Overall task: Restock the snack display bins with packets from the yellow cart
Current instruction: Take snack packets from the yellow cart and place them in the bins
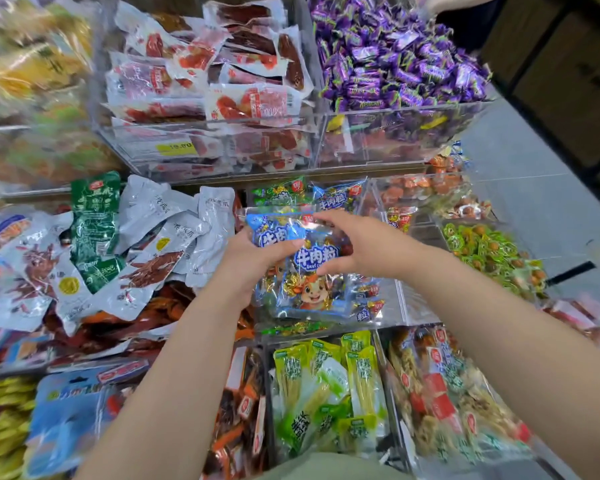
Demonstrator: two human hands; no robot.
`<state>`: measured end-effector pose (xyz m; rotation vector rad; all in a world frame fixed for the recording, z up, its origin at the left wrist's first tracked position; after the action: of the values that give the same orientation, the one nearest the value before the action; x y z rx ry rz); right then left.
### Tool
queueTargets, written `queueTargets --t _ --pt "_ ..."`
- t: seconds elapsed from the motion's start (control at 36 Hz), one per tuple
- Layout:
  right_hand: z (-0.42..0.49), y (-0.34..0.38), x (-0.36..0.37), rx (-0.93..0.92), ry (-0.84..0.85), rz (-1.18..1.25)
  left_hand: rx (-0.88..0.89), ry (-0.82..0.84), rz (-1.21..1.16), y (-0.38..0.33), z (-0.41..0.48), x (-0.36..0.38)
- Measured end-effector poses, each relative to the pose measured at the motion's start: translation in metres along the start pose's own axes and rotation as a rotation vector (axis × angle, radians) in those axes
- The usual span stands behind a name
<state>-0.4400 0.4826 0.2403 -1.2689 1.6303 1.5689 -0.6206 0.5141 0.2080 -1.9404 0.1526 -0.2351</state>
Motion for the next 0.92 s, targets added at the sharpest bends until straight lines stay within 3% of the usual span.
queueTargets --t 0.08,0.28,0.44,0.58,0.81,0.92 --pt "0.001 -0.022 -0.008 0.058 0.013 -0.034 -0.029 -0.09 -0.027 0.001 0.003 -0.005" --pt "0.026 -0.084 -0.049 0.163 -0.208 -0.181 -0.118 -0.176 -0.091 0.003 0.01 -0.024" --pt "0.074 -0.086 -0.033 0.161 -0.015 -0.373 -0.11 -0.144 -0.068 0.004 0.012 -0.015" --pt "0.086 -0.094 -0.032 0.216 0.068 -0.366 -0.118 -0.119 -0.043 0.011 0.012 -0.015" --pt "0.076 -0.089 -0.061 0.233 -0.207 -0.308 -0.12 -0.178 -0.024 0.017 0.016 -0.024" --pt "0.077 -0.069 -0.059 0.164 -0.171 -0.625 -0.122 -0.157 0.005 0.013 0.019 -0.016"
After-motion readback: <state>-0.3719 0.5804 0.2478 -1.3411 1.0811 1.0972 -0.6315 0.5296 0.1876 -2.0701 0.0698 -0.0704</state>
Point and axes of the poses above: each hand's wrist, its own z-axis towards the middle knuckle, its own x-axis out of the palm, y = z × x, the point moved 5 cm from there along z, towards the middle knuckle, and after that the axes turned 5 degrees about -z, right-handed, at the moved point
